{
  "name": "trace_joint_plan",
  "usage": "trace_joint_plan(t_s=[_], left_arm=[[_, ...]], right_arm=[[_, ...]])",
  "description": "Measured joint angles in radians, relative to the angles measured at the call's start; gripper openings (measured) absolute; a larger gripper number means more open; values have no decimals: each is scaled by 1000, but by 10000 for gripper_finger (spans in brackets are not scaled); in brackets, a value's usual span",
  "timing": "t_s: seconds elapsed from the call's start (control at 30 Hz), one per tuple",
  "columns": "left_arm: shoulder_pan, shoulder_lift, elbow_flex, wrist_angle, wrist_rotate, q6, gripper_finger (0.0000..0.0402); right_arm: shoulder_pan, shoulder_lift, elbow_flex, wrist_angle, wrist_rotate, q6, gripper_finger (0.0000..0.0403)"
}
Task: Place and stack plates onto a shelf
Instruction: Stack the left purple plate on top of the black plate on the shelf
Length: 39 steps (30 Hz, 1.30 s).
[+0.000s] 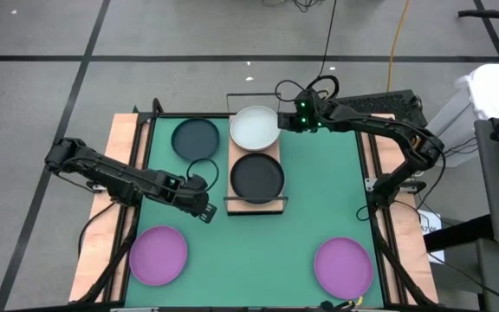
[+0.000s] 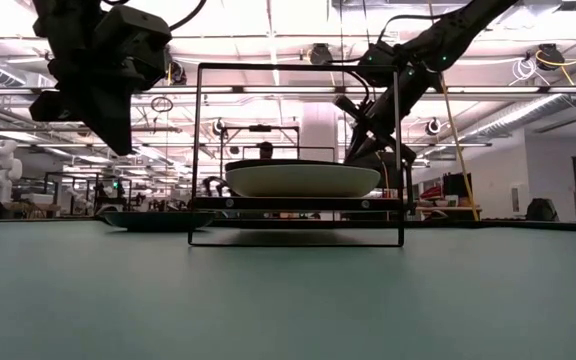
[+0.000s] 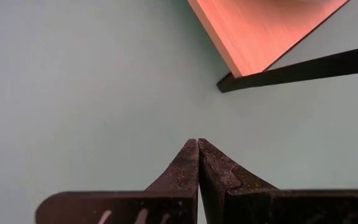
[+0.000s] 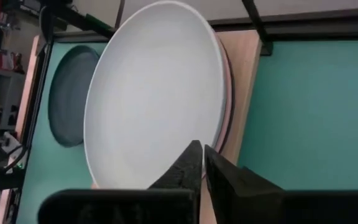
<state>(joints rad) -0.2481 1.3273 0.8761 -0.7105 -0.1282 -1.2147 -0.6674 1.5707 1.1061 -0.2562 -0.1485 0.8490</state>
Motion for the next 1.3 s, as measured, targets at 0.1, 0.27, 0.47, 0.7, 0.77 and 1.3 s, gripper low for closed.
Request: trace_joint_plan(t_s=[0.1, 0.27, 0.47, 0.7, 0.77, 1.3], left_arm=[[0, 0, 0, 4, 10, 5, 1], [0, 0, 0, 6, 27, 13, 1], [-2, 0, 0, 6, 44, 12, 1], [-10, 0, 0, 6, 45, 1, 1], [-10, 0, 0, 5, 42, 4, 1], [-8, 0, 0, 4, 26, 24, 1]], right_arm=[[0, 8, 0, 8, 18, 1, 3], [1, 33, 0, 52, 17, 3, 1], [1, 51, -1, 61, 31, 23, 0], [-3, 51, -1, 57, 47, 5, 0], [-3, 51, -1, 57, 47, -3, 0], [1, 49, -93, 144, 18, 64, 0]])
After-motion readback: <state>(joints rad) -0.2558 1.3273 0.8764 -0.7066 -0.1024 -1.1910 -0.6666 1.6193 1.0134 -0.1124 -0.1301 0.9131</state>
